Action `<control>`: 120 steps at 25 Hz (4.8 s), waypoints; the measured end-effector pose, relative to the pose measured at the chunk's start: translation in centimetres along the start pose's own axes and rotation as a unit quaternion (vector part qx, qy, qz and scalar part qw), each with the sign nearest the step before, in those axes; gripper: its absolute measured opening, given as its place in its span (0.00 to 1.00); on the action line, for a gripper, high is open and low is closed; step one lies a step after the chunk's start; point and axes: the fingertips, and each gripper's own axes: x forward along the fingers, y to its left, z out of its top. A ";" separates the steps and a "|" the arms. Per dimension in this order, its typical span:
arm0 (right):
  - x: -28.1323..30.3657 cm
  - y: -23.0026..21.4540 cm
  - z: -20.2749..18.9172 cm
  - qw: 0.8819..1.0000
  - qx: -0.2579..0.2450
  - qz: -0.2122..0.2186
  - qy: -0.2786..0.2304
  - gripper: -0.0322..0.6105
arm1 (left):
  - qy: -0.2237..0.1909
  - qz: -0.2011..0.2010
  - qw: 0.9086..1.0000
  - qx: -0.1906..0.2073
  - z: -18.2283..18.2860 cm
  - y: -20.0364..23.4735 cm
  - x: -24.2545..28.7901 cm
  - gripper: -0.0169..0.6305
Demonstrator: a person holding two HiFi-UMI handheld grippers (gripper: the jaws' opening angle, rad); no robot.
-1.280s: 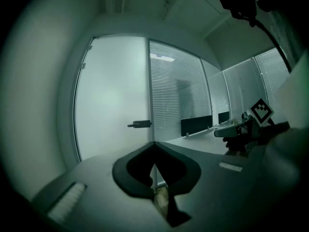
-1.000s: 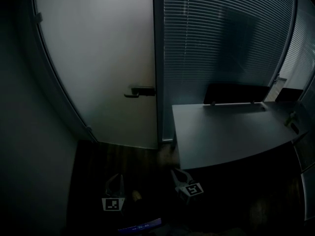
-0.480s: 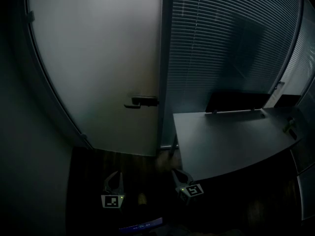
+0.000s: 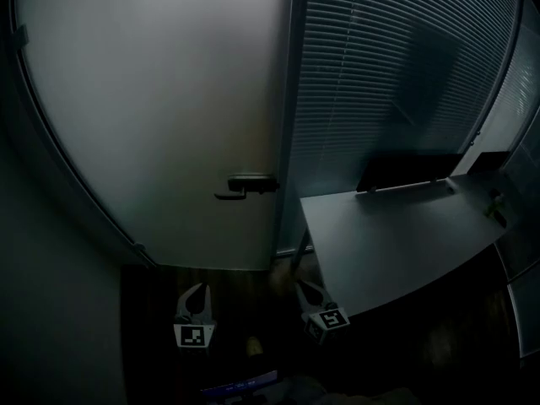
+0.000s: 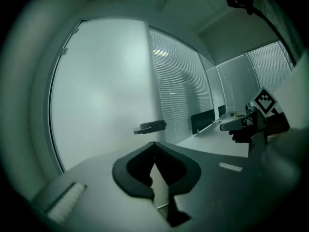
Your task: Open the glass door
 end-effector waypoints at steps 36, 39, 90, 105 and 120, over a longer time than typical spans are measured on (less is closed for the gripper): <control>15.3 -9.9 0.7 0.998 0.031 -0.059 0.020 0.05 | 0.031 -0.101 0.989 0.107 -0.9 6.7 23.5 0.28; 16.3 -10.5 0.9 0.997 0.032 -0.060 0.022 0.05 | 0.032 -0.115 0.985 0.128 -1.2 6.4 25.2 0.33; 18.3 -13.0 -1.5 0.994 0.067 -0.077 0.027 0.05 | 0.103 -0.098 0.891 0.432 -2.7 4.6 31.1 0.26; 17.8 -12.4 -1.0 0.995 0.063 -0.076 0.014 0.05 | 0.108 -0.111 0.888 0.434 -3.4 4.1 30.6 0.25; 15.2 -9.4 -0.1 0.997 0.046 -0.064 -0.003 0.05 | 0.096 -0.119 0.893 0.424 -4.3 3.6 27.8 0.26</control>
